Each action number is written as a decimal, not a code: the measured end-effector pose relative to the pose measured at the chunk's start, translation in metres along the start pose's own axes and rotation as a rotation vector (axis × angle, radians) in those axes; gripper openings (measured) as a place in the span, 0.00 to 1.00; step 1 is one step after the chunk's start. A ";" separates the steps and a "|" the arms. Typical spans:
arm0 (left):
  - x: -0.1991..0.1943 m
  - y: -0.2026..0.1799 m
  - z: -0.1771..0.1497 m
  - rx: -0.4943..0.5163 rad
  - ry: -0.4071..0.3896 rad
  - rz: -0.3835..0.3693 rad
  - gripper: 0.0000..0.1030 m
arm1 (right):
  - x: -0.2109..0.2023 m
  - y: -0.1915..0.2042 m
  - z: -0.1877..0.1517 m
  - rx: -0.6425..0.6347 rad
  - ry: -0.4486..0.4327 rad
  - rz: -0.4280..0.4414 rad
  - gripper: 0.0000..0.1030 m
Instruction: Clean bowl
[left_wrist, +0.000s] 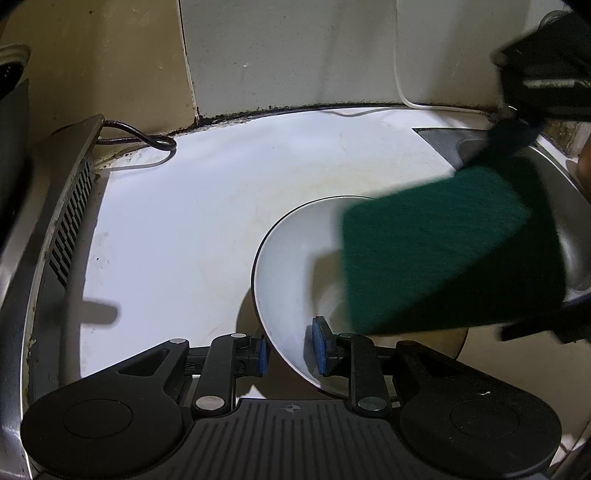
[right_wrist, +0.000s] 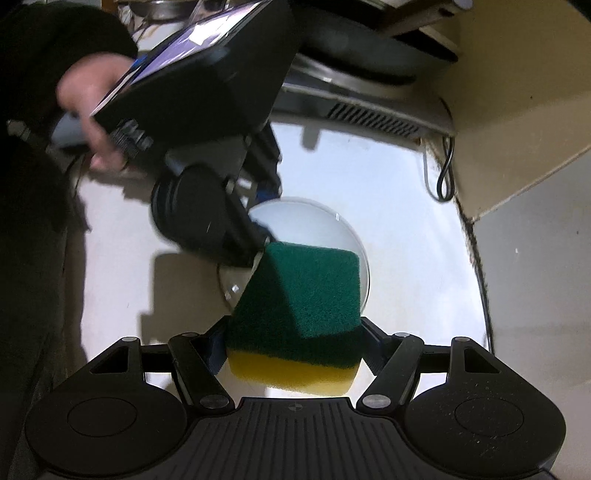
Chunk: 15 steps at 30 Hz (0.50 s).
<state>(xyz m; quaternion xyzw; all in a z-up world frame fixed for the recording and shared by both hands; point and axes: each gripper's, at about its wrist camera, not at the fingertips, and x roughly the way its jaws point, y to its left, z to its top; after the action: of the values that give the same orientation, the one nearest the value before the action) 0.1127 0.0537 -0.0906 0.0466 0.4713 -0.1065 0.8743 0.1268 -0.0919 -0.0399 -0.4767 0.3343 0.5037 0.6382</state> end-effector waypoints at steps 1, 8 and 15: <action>0.000 0.000 0.000 0.001 0.000 0.001 0.26 | -0.001 0.000 -0.002 0.008 0.002 -0.014 0.68; -0.001 -0.004 0.000 0.016 0.002 0.015 0.27 | 0.002 -0.008 0.004 0.049 -0.007 -0.092 0.69; 0.000 -0.004 0.000 0.024 0.002 0.023 0.28 | 0.015 -0.002 0.018 -0.016 -0.009 -0.081 0.69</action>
<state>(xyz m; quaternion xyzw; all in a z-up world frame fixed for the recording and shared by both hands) 0.1120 0.0493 -0.0904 0.0625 0.4702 -0.1019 0.8744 0.1320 -0.0700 -0.0474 -0.4924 0.3078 0.4825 0.6557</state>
